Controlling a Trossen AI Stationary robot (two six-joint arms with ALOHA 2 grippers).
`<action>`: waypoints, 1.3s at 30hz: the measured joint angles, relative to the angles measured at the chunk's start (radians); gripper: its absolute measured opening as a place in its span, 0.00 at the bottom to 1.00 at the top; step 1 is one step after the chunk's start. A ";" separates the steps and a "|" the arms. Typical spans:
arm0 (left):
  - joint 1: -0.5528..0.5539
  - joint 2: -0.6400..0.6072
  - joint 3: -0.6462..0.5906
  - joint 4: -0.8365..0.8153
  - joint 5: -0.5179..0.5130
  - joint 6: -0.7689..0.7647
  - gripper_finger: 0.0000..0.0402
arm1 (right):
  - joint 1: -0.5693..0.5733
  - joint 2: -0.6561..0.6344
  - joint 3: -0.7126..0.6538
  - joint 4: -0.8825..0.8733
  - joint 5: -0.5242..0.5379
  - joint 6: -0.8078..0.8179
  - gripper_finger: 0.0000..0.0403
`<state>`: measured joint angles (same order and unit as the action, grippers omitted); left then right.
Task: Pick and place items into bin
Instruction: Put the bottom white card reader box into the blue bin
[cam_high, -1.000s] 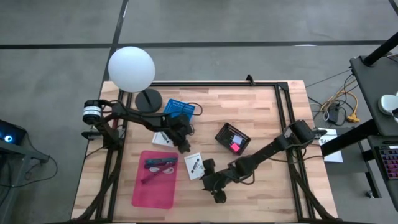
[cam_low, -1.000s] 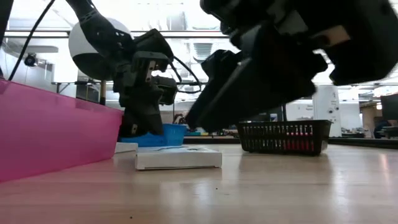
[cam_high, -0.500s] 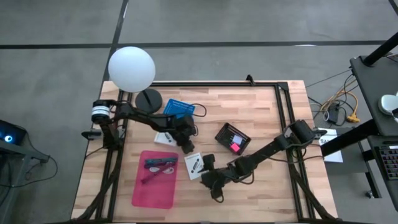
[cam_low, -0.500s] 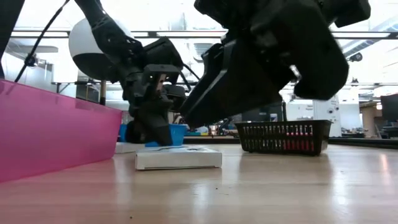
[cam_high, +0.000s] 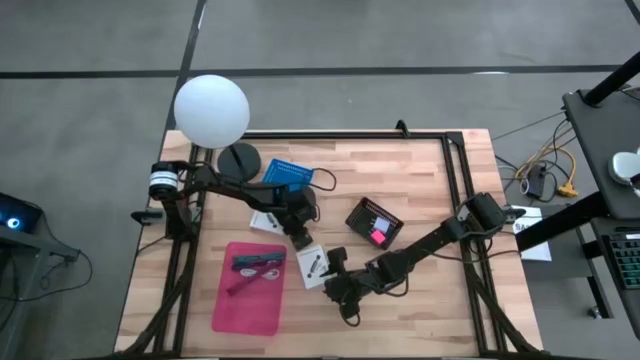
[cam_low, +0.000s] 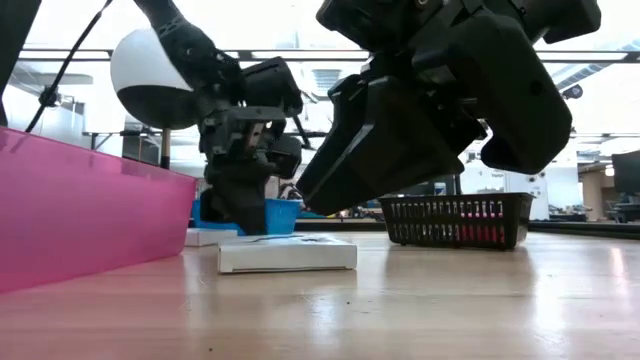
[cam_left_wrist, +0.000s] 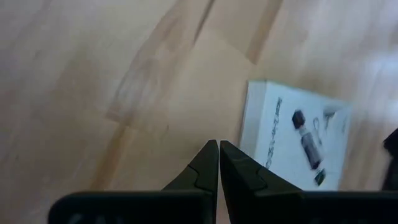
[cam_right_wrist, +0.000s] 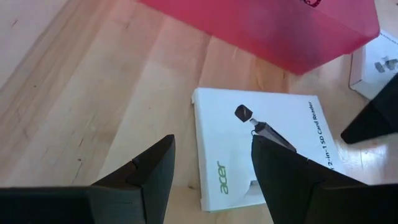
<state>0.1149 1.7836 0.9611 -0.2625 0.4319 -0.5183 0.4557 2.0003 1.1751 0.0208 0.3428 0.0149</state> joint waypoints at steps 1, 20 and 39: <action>-0.008 0.000 0.015 -0.034 -0.013 0.017 0.00 | 0.000 0.000 0.000 0.000 0.000 0.003 0.49; -0.071 0.055 0.090 -0.085 -0.152 0.079 0.00 | 0.000 -0.002 -0.002 -0.012 0.000 -0.130 0.49; -0.104 0.054 0.086 -0.059 -0.152 0.053 0.00 | 0.012 0.084 -0.015 0.005 0.035 -0.180 0.49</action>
<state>0.0107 1.8374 1.0467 -0.3215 0.2797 -0.4648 0.4675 2.0846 1.1605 0.0263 0.3777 -0.1650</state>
